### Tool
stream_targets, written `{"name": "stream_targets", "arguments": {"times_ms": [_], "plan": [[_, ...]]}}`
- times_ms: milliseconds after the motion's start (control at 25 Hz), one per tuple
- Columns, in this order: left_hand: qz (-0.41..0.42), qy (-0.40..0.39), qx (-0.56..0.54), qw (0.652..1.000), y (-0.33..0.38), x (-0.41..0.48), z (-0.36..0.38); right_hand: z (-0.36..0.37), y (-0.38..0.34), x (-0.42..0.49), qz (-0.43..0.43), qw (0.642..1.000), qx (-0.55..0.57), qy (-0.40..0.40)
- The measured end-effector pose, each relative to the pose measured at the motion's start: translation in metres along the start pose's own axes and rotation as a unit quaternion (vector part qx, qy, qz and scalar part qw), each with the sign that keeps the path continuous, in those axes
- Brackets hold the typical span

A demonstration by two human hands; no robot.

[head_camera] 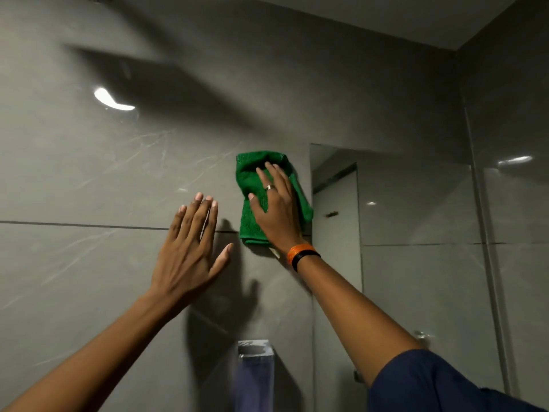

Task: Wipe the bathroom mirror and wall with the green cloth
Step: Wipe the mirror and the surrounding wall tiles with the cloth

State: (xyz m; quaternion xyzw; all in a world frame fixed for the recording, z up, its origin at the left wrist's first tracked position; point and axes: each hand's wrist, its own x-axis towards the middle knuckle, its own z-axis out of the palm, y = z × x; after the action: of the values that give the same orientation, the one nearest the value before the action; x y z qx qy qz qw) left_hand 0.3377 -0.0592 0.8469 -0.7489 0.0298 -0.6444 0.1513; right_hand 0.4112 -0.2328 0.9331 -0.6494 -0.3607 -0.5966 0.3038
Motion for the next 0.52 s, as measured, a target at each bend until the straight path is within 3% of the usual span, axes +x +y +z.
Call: {"name": "stream_targets", "arguments": {"times_ms": [240, 440, 520], "plan": [[-0.027, -0.059, 0.0, 0.998, -0.055, -0.074, -0.029, 0.051, -0.074, -0.098, -0.04, 0.987, -0.146, -0.048], [-0.053, -0.143, -0.047, 0.987, -0.087, -0.2, -0.043, 0.083, -0.127, -0.191, -0.028, 0.993, -0.1, -0.046], [-0.079, -0.179, -0.081, 0.977, -0.089, -0.268, -0.051, 0.092, -0.147, -0.242, 0.015, 0.997, -0.059, -0.052]]}}
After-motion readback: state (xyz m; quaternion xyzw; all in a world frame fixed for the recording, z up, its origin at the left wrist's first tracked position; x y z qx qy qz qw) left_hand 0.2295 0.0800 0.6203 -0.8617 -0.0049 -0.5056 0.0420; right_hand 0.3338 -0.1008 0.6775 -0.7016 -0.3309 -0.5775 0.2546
